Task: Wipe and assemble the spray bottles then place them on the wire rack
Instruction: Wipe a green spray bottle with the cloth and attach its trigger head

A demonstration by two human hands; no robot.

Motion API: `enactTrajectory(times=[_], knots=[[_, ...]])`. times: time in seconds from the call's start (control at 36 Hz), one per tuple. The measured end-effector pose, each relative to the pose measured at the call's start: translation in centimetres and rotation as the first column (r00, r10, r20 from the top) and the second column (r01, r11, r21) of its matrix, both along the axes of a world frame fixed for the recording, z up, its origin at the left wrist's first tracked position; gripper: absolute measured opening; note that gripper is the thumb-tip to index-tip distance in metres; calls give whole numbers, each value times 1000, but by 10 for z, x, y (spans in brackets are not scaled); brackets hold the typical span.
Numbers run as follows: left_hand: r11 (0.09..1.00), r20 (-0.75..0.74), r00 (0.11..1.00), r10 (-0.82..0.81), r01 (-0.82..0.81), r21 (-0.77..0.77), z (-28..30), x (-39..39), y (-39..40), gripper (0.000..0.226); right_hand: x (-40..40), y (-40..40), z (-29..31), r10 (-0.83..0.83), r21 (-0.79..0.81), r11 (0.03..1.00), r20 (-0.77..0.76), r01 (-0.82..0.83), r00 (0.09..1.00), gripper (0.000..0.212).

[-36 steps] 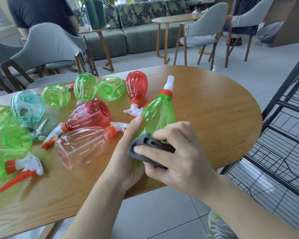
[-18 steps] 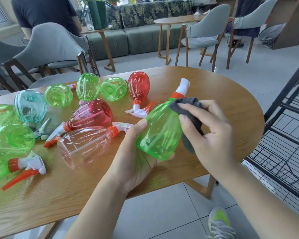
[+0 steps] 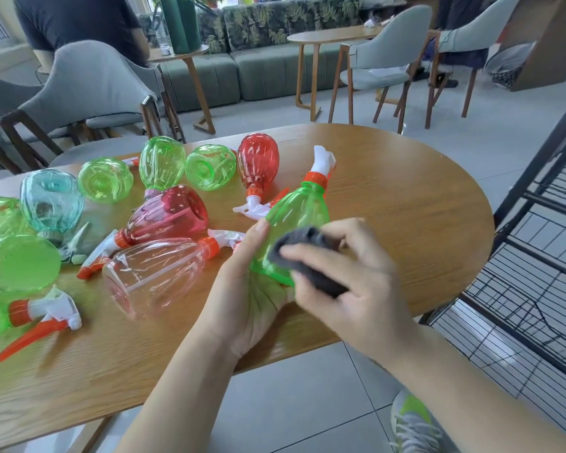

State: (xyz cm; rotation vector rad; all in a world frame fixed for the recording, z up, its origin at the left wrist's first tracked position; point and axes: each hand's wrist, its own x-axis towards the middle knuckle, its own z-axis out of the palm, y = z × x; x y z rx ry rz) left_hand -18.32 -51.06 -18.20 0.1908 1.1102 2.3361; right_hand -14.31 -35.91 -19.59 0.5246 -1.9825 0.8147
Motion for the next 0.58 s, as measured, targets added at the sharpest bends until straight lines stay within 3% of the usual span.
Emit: enactTrajectory(times=[0.08,0.22,0.33,0.44,0.58], knots=[[992,55,996,-77,71,100,1,1,-2,62,2,-8,-4,2,172,985,-81,12,997,18],[992,47,997,-67,61,113,1,-1,-2,57,-1,-4,-4,-39,196,978,-151,69,988,17],[998,-14,999,-33,33,47,0,-3,-2,55,-8,12,2,-116,77,989,-150,129,982,17],[997,-20,997,-77,78,25,-3,-3,-2,65,-17,28,7,-194,-108,976,-52,188,980,20],[993,-7,995,-98,98,59,-5,-3,-3,65,-13,23,5,-130,-216,967,27,133,991,24]])
